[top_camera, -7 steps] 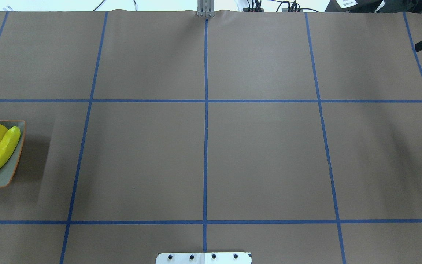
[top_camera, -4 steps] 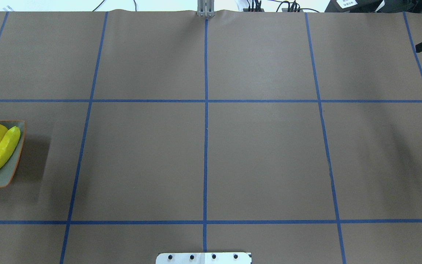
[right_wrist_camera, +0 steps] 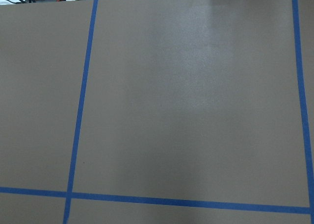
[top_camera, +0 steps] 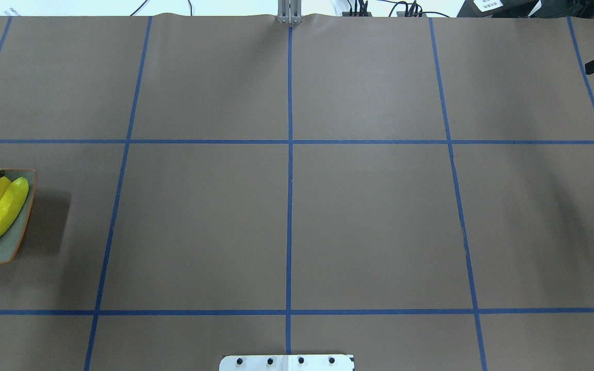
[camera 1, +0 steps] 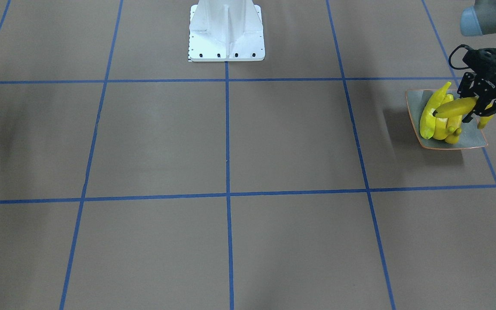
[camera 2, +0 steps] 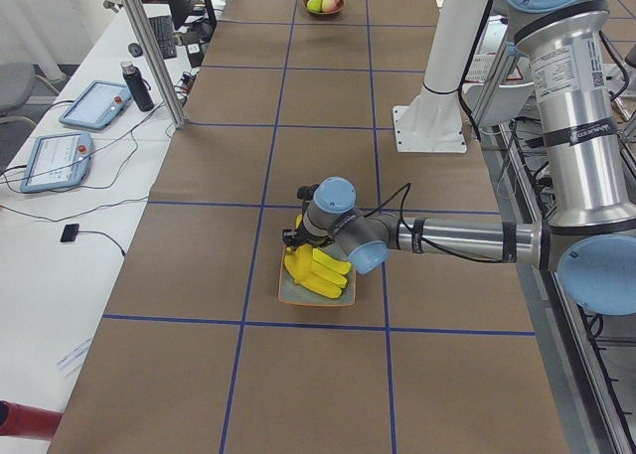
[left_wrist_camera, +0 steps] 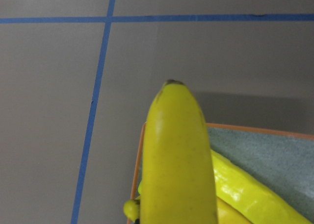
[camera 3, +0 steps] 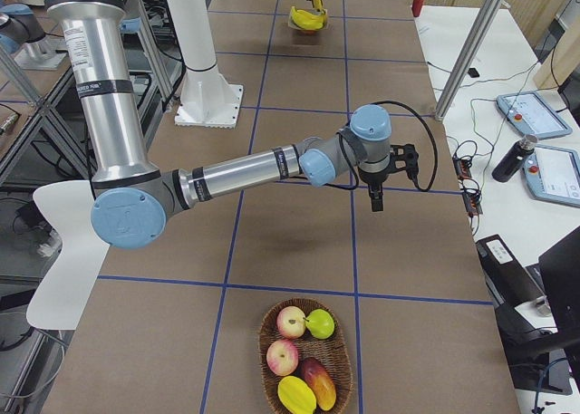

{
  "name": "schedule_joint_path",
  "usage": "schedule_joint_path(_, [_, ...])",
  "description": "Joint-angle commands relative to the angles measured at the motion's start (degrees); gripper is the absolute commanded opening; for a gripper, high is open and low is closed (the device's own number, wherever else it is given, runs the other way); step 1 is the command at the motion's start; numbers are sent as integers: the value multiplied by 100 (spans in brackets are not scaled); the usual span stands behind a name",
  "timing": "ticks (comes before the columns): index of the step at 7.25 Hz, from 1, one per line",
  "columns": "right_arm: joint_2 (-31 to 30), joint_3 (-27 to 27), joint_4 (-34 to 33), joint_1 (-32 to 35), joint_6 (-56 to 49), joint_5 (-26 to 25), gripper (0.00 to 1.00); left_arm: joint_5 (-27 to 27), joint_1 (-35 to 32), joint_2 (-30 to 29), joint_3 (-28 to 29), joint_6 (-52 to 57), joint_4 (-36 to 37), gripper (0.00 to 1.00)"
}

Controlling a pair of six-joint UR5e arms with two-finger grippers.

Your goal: Transfer all bananas from basket to plate

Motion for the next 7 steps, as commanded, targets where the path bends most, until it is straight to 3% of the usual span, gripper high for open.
schedule_joint_path(1, [-14, -8, 12, 0, 0, 0, 100, 76, 259, 33, 6, 89, -1, 46])
schedule_joint_path(2, [-15, -8, 12, 0, 9, 8, 100, 76, 375, 41, -3, 89, -10, 62])
schedule_joint_path(3, [-15, -8, 12, 0, 9, 8, 100, 76, 376, 85, -3, 89, -10, 70])
schedule_joint_path(6, [-15, 1, 12, 0, 18, 26, 100, 58, 376, 85, 6, 89, -10, 74])
schedule_joint_path(7, [-15, 10, 12, 0, 9, 35, 100, -29, 367, 42, -12, 80, -1, 83])
